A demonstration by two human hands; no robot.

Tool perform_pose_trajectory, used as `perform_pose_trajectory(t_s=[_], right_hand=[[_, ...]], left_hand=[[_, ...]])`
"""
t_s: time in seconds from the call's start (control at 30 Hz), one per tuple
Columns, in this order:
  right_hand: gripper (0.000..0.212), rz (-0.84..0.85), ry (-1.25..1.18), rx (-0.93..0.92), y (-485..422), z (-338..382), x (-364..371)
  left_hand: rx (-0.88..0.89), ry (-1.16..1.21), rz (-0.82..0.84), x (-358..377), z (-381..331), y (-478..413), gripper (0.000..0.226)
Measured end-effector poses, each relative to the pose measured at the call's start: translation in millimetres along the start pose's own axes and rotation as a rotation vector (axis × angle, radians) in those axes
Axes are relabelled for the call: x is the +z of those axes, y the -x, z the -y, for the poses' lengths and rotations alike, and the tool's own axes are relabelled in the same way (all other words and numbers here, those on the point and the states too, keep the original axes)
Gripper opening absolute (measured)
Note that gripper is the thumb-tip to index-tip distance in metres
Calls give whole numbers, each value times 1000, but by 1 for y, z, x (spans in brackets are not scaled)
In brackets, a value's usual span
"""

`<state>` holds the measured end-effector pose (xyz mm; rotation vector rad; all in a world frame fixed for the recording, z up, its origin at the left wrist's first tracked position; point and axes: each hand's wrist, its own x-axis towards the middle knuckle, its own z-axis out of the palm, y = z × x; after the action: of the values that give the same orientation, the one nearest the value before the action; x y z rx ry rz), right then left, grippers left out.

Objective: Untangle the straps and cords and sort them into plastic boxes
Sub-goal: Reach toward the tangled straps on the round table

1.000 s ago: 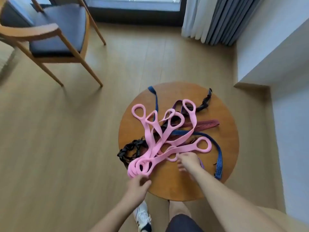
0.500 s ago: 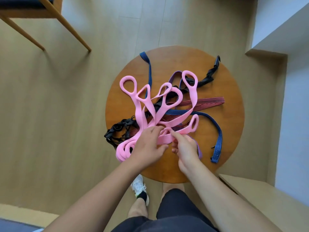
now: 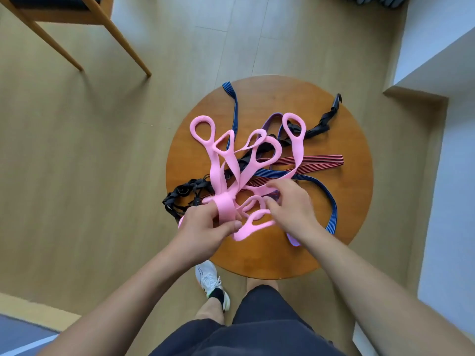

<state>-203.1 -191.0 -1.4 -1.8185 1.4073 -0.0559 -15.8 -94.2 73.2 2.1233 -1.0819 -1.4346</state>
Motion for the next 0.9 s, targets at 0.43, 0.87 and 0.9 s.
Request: perform_pose_trajectory(t_s=[0.43,0.87,0.9], right_hand=[[13,17,322,-114,-25,3,-26],[13,-417,-689,-152,83,109,-159],[18,-414,-780,-143,93,119,-166]], left_hand=[[-86,228,-171,-19,-19,9,21],[161,281,-55,-51,-78,44,70],[213,298,-36,-52,-83,49,81]])
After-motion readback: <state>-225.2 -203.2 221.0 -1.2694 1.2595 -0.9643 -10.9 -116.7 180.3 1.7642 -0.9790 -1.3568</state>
